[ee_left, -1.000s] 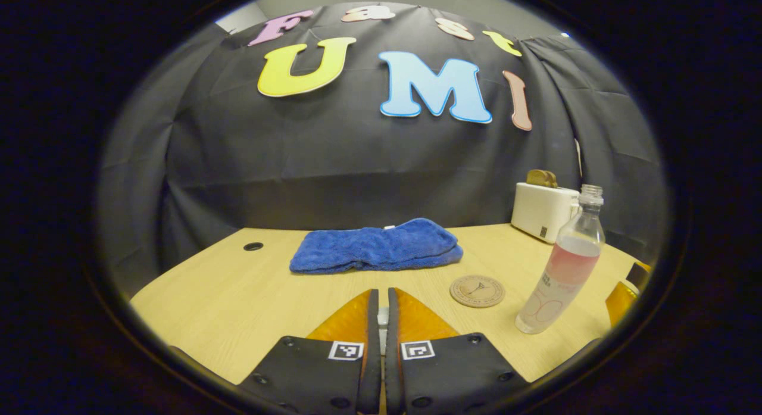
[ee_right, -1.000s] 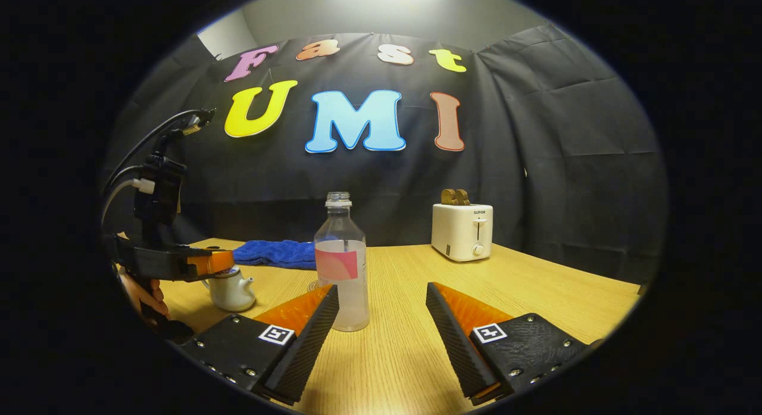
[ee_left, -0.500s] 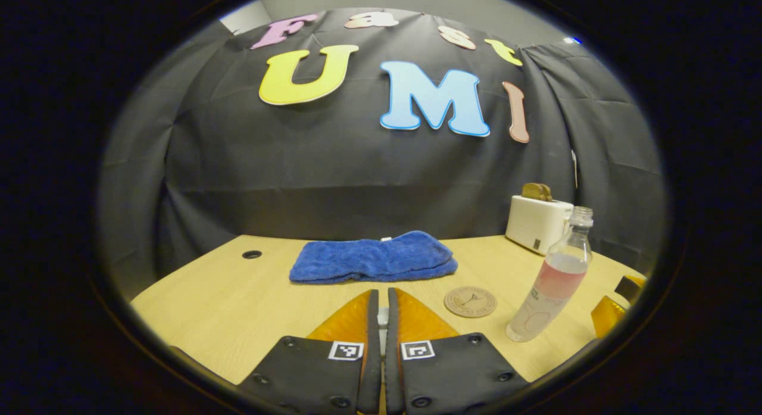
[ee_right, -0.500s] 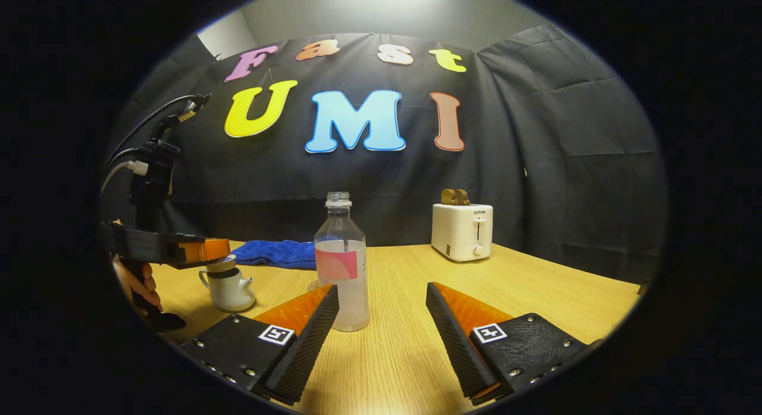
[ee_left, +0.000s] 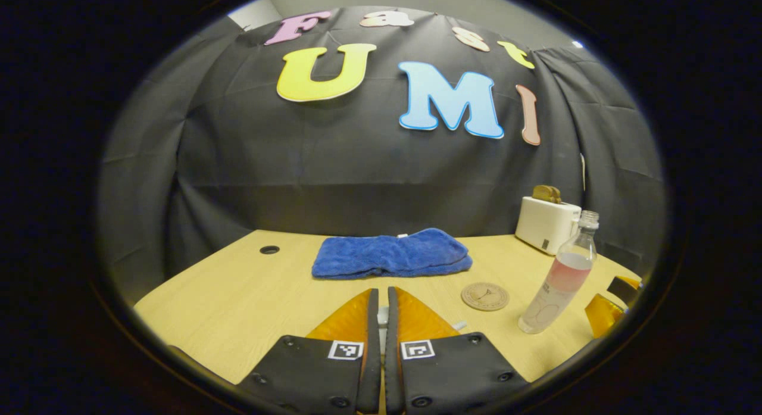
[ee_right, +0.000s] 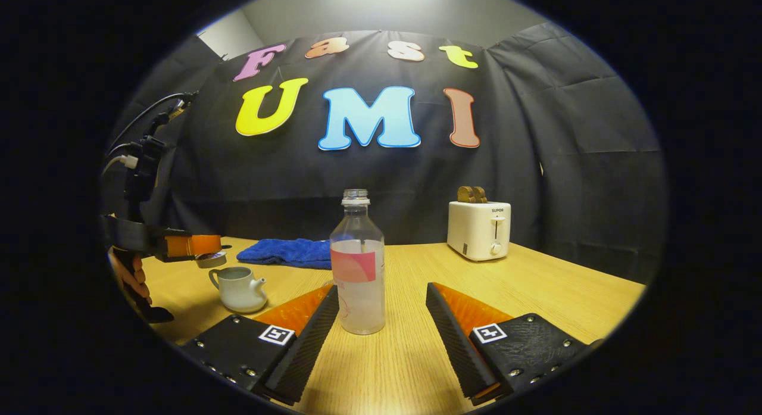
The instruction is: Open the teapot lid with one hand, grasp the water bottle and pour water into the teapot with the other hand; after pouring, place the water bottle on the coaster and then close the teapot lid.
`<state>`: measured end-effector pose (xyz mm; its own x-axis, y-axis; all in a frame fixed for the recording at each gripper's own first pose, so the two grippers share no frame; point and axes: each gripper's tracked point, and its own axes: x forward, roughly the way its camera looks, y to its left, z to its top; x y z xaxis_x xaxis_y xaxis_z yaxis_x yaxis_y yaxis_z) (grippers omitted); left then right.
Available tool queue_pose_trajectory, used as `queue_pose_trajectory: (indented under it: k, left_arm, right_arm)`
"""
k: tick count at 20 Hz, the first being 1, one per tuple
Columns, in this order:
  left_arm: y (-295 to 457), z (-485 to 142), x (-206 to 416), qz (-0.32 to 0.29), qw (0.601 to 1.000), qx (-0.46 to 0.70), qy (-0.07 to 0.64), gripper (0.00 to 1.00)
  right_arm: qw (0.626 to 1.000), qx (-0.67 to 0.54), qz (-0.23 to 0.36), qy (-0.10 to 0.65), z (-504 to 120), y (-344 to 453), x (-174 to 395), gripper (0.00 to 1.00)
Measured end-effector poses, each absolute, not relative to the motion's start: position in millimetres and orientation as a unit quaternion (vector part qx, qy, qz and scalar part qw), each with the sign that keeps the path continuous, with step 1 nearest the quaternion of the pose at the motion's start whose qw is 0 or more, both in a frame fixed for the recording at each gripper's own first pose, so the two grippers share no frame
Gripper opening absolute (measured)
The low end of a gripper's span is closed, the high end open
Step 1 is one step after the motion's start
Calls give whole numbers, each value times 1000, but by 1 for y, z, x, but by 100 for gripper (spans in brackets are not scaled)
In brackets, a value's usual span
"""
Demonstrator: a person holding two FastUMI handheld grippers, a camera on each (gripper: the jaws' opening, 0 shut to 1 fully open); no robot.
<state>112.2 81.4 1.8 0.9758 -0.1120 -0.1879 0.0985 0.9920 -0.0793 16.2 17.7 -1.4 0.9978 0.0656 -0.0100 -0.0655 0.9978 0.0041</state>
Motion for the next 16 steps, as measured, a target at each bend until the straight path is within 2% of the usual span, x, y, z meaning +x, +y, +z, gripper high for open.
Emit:
queue_pose_trajectory:
  k: [4,11,16]
  left_arm:
    - [102,-2,108,-40,993,-38,102,10]
    - [116,-10,104,-39,993,-43,106,10]
    - [122,-19,105,-38,992,-51,112,10]
  right_arm:
    - [999,2,49,20,-6,31,28,93]
    - [989,55,63,124,-32,38,53,93]
    - [988,17,71,138,-38,47,63,93]
